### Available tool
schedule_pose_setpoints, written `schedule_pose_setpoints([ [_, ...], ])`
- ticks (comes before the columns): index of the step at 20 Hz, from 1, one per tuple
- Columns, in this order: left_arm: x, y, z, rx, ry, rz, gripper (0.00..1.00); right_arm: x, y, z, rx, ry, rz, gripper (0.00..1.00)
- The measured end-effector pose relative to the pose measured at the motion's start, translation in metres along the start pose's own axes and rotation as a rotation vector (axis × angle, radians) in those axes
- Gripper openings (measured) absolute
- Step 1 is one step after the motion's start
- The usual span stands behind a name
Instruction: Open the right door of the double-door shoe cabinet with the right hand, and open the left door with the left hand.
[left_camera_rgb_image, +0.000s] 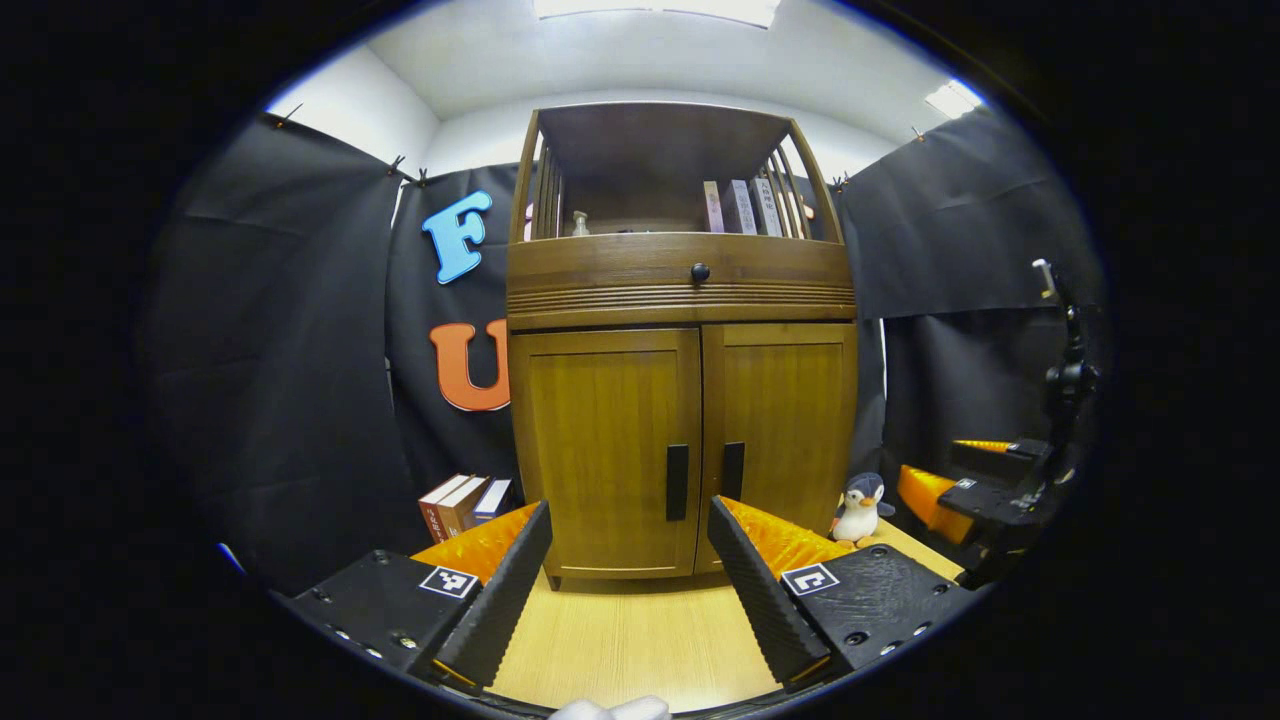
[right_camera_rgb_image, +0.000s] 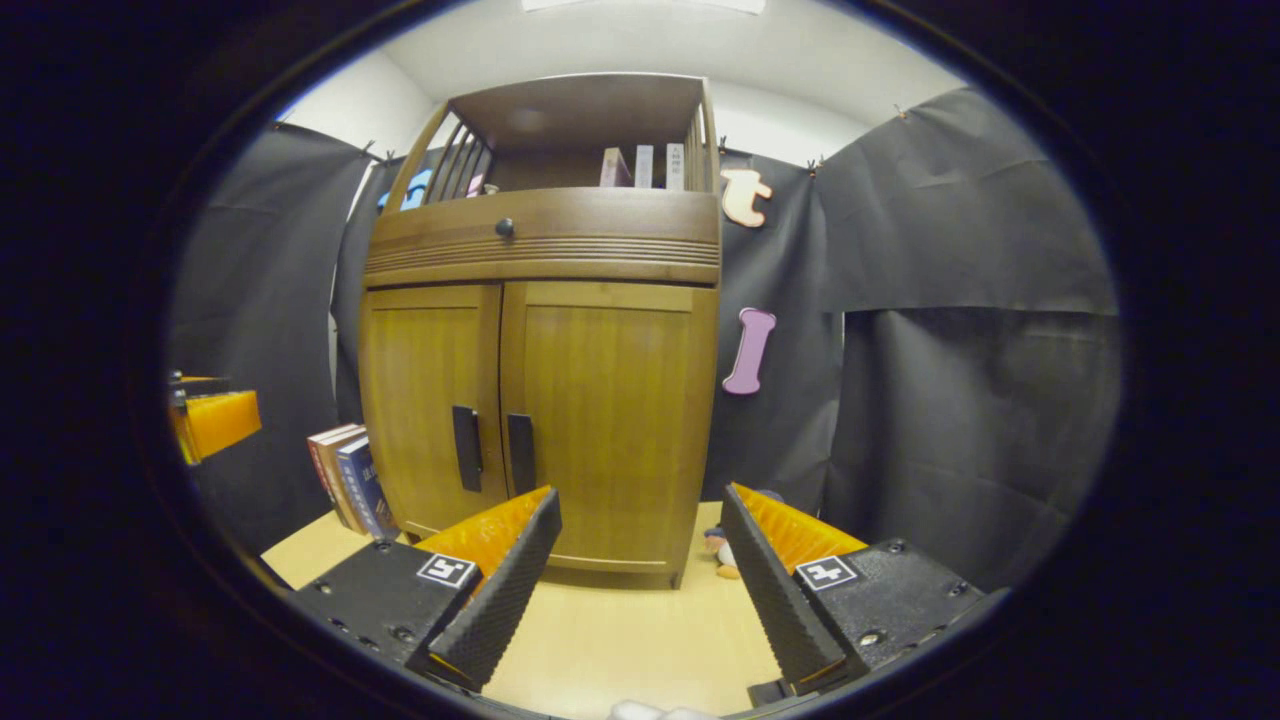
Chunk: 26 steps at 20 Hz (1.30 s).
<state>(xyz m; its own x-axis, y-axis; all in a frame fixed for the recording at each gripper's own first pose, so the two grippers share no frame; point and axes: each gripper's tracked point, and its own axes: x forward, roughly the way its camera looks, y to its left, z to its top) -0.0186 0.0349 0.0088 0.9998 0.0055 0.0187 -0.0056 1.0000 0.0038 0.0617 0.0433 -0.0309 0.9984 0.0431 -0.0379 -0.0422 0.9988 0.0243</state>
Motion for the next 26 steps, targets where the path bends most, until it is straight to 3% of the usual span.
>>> schedule_pose_setpoints([
  [10,0.003,0.023,0.003,0.039,0.022,0.055,0.94,0.113,0.076,-0.042,0.014,0.096,0.115,1.0],
  [17,0.004,0.027,0.019,0.054,0.004,0.068,0.95,0.214,0.121,-0.065,0.021,0.169,0.114,0.98],
  [18,0.004,0.028,0.023,0.059,0.001,0.069,1.0,0.222,0.124,-0.065,0.036,0.176,0.113,0.97],
  [26,0.0,0.025,0.018,0.063,0.01,0.078,0.96,0.25,0.142,-0.078,0.046,0.213,0.123,0.9],
])
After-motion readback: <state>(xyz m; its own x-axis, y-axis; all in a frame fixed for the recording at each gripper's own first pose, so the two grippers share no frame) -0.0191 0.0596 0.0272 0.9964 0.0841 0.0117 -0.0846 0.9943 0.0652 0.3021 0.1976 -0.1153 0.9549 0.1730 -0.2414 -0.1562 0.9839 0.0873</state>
